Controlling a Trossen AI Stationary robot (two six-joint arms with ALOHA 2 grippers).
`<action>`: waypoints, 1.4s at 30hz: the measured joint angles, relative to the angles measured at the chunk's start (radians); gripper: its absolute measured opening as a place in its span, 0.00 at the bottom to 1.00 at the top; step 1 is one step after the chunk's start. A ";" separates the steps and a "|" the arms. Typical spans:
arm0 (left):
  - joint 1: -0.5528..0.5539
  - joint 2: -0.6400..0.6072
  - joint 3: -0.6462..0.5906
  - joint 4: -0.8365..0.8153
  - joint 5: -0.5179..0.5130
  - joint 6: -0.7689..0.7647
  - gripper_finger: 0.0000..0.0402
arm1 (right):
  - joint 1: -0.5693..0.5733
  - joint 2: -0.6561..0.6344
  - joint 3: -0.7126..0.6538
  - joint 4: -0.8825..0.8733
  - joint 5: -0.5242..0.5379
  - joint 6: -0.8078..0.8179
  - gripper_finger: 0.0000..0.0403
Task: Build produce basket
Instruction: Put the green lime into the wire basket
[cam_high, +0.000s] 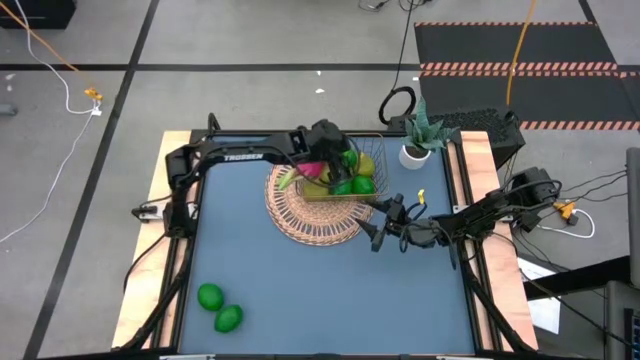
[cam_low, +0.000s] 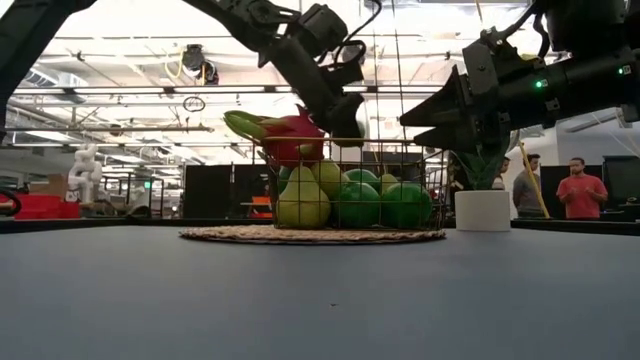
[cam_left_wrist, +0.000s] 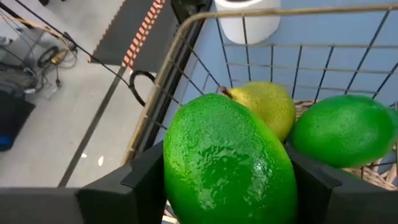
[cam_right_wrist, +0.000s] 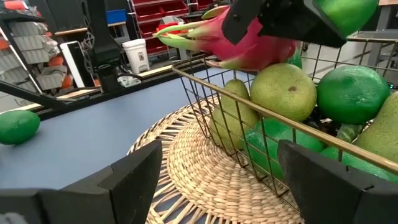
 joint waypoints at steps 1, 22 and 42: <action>0.000 -0.001 0.000 0.005 0.000 0.004 0.62 | 0.000 0.000 0.000 0.000 0.000 0.000 0.77; -0.125 -0.284 0.002 -0.120 -0.162 0.014 0.95 | 0.000 0.000 0.000 0.009 0.000 0.030 0.77; -0.348 -0.838 -0.496 -0.368 -0.432 -0.455 0.76 | 0.072 0.090 0.252 -0.118 -0.002 -0.139 0.77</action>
